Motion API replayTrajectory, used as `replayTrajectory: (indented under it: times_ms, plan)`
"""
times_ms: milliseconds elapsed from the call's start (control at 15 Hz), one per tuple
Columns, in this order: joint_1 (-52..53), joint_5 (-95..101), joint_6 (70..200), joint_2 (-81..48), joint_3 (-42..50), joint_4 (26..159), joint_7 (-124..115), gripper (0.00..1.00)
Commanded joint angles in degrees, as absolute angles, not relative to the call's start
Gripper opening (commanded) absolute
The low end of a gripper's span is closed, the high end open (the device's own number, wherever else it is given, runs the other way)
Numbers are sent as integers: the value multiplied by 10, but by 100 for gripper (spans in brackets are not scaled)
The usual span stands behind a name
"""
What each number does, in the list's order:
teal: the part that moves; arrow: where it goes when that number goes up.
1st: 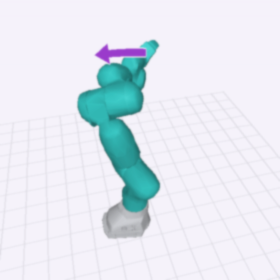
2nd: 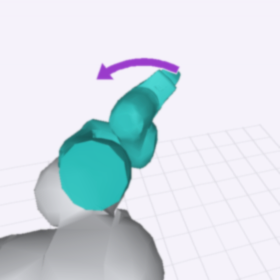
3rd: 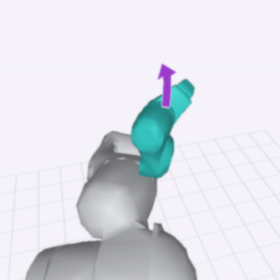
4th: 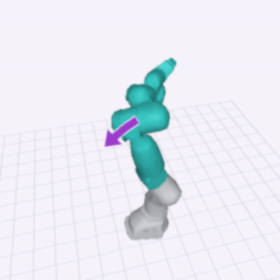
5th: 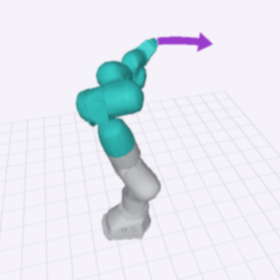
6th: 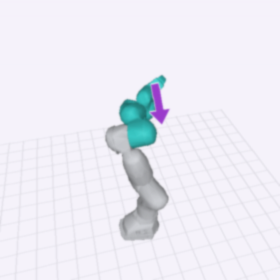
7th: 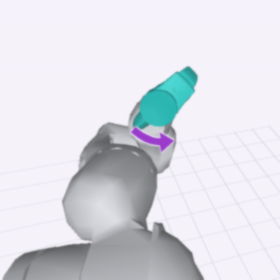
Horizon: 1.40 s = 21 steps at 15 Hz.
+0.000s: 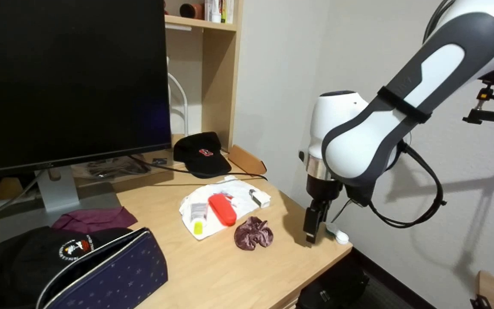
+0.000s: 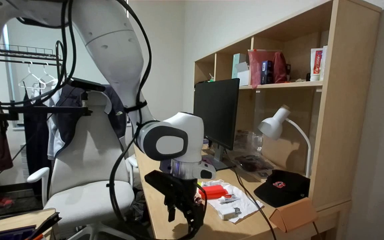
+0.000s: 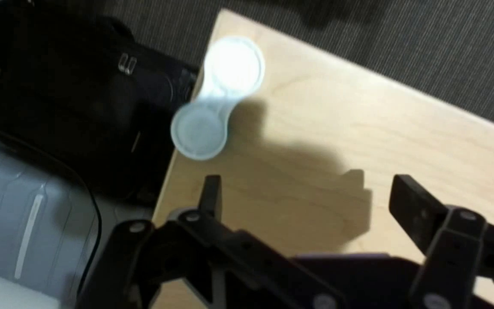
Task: Take the white lying object and put it upright
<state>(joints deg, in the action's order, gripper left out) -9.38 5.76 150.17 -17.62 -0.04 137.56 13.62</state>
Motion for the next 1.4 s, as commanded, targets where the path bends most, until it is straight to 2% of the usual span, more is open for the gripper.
replayTrajectory:
  times_ms: [0, 133, 200, 400, 600, 800, 867, 1333]
  plan:
    - [-95, 54, 1377, -100, 19, 1396, 165, 100]
    - [-91, 64, 1334, -85, 31, 1393, 167, 100]
    - [-89, 44, 1251, -103, 30, 1307, 170, 100]
    - [-94, 21, 1129, -131, 36, 1198, 191, 100]
    - [-105, -18, 1070, -176, 41, 1101, 220, 100]
    - [-113, -49, 1047, -217, 42, 1038, 239, 100]
    - [-103, -27, 1074, -176, 45, 1090, 214, 100]
    - [-109, -35, 1069, -215, 42, 1051, 222, 100]
